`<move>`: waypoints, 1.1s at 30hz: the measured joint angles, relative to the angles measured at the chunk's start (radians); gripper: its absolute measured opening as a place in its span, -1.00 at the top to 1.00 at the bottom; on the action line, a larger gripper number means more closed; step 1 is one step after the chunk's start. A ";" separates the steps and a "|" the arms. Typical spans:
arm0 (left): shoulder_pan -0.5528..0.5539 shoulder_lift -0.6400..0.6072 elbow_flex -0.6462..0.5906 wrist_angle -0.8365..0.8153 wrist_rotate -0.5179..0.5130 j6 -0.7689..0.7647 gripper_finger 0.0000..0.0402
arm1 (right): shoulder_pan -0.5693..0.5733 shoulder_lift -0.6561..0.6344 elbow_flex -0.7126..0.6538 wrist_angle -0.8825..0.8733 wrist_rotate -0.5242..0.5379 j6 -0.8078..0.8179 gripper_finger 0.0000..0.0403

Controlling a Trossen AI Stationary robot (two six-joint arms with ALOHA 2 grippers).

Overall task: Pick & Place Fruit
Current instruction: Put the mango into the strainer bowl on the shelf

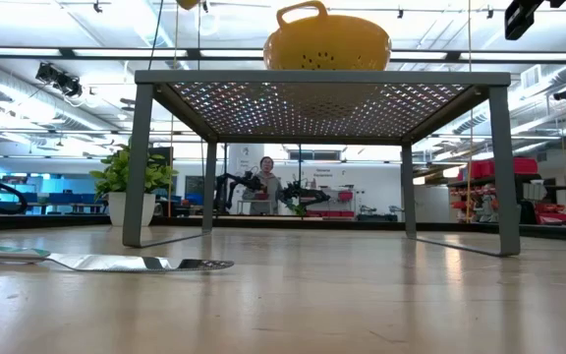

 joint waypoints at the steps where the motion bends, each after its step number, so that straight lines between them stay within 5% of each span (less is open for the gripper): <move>1: 0.004 0.002 -0.002 0.016 -0.002 0.009 -0.26 | 0.000 0.000 0.000 0.000 -0.001 0.000 0.92; 10: 0.043 0.030 0.000 0.192 -0.003 0.069 -0.25 | 0.000 0.000 0.001 0.000 -0.008 0.000 0.92; 22: 0.082 0.038 -0.001 0.188 0.044 0.063 -0.24 | 0.000 0.000 0.001 -0.003 -0.009 0.000 0.92; 33: 0.178 0.208 0.000 0.348 0.205 0.076 -0.24 | 0.000 0.000 0.001 -0.008 -0.008 0.000 0.92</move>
